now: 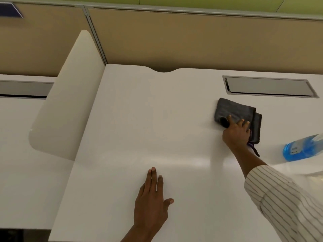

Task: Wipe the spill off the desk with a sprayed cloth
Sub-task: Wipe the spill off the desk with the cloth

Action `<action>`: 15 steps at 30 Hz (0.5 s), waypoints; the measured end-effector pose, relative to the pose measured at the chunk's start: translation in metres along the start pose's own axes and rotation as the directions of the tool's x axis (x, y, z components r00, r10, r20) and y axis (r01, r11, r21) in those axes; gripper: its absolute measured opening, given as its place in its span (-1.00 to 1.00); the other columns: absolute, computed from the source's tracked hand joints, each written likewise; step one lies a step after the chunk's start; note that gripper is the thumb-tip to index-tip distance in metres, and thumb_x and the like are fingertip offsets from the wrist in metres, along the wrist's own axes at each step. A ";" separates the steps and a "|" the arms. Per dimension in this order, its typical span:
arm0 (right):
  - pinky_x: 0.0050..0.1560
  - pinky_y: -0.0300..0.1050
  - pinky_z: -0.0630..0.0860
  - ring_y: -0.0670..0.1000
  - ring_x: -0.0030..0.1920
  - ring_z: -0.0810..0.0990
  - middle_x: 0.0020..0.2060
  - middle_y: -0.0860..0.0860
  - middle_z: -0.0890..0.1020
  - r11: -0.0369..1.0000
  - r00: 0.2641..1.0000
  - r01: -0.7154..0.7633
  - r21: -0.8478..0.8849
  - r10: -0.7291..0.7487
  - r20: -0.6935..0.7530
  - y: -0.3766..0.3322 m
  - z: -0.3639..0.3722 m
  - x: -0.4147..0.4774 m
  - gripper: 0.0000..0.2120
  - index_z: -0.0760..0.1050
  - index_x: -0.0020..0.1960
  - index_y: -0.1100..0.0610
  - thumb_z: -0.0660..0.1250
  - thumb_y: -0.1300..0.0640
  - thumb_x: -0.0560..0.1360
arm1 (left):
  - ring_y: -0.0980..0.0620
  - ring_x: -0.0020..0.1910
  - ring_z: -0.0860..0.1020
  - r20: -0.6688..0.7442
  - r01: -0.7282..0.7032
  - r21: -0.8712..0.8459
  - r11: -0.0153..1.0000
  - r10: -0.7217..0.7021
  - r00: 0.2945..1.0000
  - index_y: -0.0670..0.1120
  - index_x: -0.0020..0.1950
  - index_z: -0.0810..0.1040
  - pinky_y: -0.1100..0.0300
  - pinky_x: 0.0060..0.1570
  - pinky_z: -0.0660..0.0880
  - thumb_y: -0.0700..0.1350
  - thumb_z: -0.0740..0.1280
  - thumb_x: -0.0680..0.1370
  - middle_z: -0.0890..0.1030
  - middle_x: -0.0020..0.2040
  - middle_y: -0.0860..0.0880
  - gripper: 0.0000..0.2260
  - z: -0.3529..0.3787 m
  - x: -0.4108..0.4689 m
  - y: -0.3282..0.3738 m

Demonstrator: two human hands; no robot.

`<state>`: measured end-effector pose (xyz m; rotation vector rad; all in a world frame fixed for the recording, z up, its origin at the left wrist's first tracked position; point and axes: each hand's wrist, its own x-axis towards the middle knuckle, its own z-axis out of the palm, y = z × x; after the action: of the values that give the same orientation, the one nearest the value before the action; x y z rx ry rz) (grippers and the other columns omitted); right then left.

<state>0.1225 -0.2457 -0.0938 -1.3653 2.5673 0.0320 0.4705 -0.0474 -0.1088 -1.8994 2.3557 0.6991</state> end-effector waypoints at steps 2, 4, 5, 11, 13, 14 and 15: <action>0.59 0.46 -0.12 0.36 0.65 -0.19 0.69 0.16 -0.10 0.999 0.997 0.053 0.012 -0.053 0.054 -0.026 0.000 0.010 -0.30 0.00 0.67 -0.18 0.17 0.21 0.65 | 0.01 0.69 -0.34 -0.012 0.000 0.000 1.000 0.000 1.000 -0.01 0.74 -0.05 0.12 0.63 0.03 0.37 0.12 0.65 -0.37 0.70 -0.04 -0.21 0.001 -0.001 0.000; 0.58 0.48 -0.19 0.34 0.65 -0.25 0.70 0.07 -0.15 0.994 0.989 0.103 0.037 -0.107 0.098 -0.057 0.001 0.014 -0.28 0.01 0.66 -0.24 0.16 0.24 0.64 | 0.03 0.68 -0.35 -0.014 0.006 -0.003 1.000 -0.006 1.000 -0.01 0.74 -0.02 0.13 0.62 0.06 0.36 0.14 0.64 -0.36 0.70 -0.03 -0.21 0.000 -0.001 0.001; 0.58 0.48 -0.20 0.33 0.65 -0.26 0.70 0.04 -0.14 0.989 0.982 0.142 0.051 -0.147 0.118 -0.073 0.001 0.013 -0.28 0.02 0.65 -0.26 0.15 0.25 0.64 | 0.04 0.68 -0.35 -0.010 0.011 0.001 1.000 -0.011 1.000 0.00 0.74 -0.03 0.14 0.62 0.05 0.36 0.14 0.64 -0.37 0.70 -0.02 -0.21 0.000 -0.001 0.001; 0.57 0.48 -0.15 0.33 0.66 -0.24 0.70 -0.02 -0.14 0.774 0.759 0.633 -0.008 -0.618 0.206 -0.161 0.021 -0.039 -0.33 0.01 0.65 -0.27 0.10 0.19 0.66 | 0.03 0.70 -0.30 -0.014 0.032 0.005 0.999 -0.032 0.999 0.00 0.74 -0.05 0.15 0.63 0.07 0.37 0.17 0.63 -0.36 0.71 -0.02 -0.18 0.002 0.000 0.004; 0.57 0.49 -0.18 0.32 0.65 -0.26 0.70 -0.02 -0.14 0.630 0.609 0.777 0.003 -0.752 0.252 -0.180 0.034 -0.068 -0.33 0.04 0.65 -0.27 0.11 0.20 0.66 | 0.02 0.71 -0.26 -0.009 0.046 0.002 0.999 -0.046 0.999 0.00 0.74 -0.05 0.13 0.64 0.08 0.38 0.19 0.62 -0.35 0.71 -0.01 -0.16 0.000 0.001 0.006; 0.57 0.48 -0.22 0.31 0.65 -0.27 0.70 -0.02 -0.13 0.566 0.546 0.824 0.002 -0.796 0.262 -0.185 0.040 -0.081 -0.33 0.06 0.64 -0.28 0.12 0.20 0.65 | 0.02 0.72 -0.25 0.003 0.058 -0.003 0.998 -0.058 0.998 0.01 0.74 -0.06 0.12 0.64 0.08 0.38 0.19 0.61 -0.35 0.71 -0.01 -0.16 -0.001 0.001 0.006; 0.58 0.46 -0.24 0.31 0.66 -0.27 0.70 -0.01 -0.11 0.516 0.500 0.856 -0.007 -0.826 0.259 -0.185 0.046 -0.091 -0.33 0.07 0.64 -0.28 0.14 0.20 0.65 | 0.02 0.72 -0.24 0.016 0.070 -0.006 0.998 -0.070 0.997 0.01 0.74 -0.07 0.12 0.64 0.07 0.38 0.19 0.61 -0.35 0.71 -0.01 -0.15 -0.002 0.002 0.007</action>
<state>0.3320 -0.2697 -0.1027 -2.3725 1.4643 0.1815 0.4638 -0.0492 -0.1058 -1.9607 2.2676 0.7144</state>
